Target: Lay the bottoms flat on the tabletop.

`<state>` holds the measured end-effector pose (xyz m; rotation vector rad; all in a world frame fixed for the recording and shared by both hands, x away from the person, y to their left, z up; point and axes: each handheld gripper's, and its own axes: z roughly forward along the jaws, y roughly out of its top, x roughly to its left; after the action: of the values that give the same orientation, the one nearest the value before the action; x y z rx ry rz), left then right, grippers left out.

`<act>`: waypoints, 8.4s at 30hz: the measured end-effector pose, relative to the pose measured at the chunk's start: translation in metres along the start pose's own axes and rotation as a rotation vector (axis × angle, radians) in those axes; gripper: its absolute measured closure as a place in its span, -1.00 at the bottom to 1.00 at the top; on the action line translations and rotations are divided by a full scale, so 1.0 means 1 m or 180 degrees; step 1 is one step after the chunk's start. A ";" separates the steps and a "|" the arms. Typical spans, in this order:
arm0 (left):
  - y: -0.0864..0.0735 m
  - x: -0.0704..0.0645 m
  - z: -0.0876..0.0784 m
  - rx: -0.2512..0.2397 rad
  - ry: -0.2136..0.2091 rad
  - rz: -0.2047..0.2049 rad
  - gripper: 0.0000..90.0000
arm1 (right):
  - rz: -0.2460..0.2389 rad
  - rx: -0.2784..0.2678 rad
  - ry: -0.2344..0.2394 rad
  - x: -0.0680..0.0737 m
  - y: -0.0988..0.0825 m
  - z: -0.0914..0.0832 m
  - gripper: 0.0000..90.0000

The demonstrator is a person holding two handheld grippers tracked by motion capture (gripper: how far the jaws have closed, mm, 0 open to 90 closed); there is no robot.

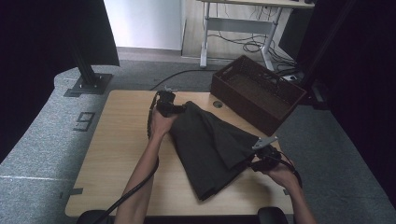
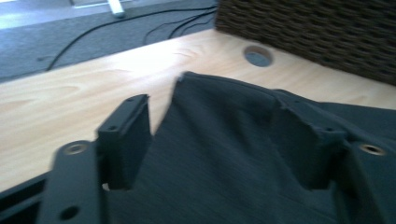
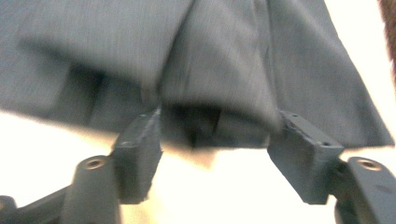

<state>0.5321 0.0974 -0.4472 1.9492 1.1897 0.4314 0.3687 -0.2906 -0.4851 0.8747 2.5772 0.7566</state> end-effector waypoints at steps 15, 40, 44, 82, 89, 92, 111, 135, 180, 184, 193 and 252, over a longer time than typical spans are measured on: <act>-0.090 -0.083 -0.025 0.0084 -0.0364 0.0421 -0.75 | 0.0515 -0.0365 -0.0100 -0.032 -0.009 -0.043 0.34; -0.158 -0.104 -0.025 0.0599 -0.0303 0.0661 -0.68 | 0.0894 -0.0195 -0.0203 -0.031 -0.014 0.061 -0.23; -0.161 -0.091 -0.034 0.0656 -0.0260 0.0639 -0.68 | 0.0773 -0.0128 -0.0123 -0.009 -0.008 0.059 -0.14; -0.203 -0.012 -0.088 0.0395 -0.0154 0.0337 -0.69 | 0.0242 -0.0416 0.0244 0.084 0.039 0.031 -0.34; -0.203 -0.012 -0.088 0.0395 -0.0152 0.0337 -0.69 | 0.0057 -0.0566 0.0577 0.101 0.079 0.031 -0.22; -0.203 -0.012 -0.088 0.0394 -0.0152 0.0337 -0.69 | -0.0059 -0.0582 0.0702 0.113 0.096 0.036 -0.21; -0.203 -0.013 -0.088 0.0397 -0.0142 0.0339 -0.69 | -0.0363 -0.0359 0.0635 0.173 0.112 0.096 -0.16; -0.203 -0.013 -0.088 0.0394 -0.0132 0.0336 -0.68 | 0.0148 -0.0739 0.0235 0.094 0.074 0.000 0.68; -0.193 -0.029 -0.096 0.0522 -0.0038 0.0293 -0.48 | 0.0772 -0.0082 0.0033 0.015 0.028 0.068 0.67; -0.198 -0.025 -0.090 0.0556 -0.0048 0.0204 -0.63 | 0.0833 -0.0144 0.0078 0.013 0.023 0.073 0.47; -0.202 -0.021 -0.095 0.0579 0.0040 0.0205 -0.65 | 0.0775 -0.0222 0.0239 0.034 0.011 0.064 0.70; -0.188 -0.023 -0.066 0.0491 -0.0100 0.0294 -1.00 | 0.0220 -0.0134 0.0575 0.090 -0.011 0.029 -0.46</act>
<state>0.3688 0.1533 -0.5485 2.1419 1.1453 0.3645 0.3085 -0.2298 -0.5258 0.9258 2.6868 0.9466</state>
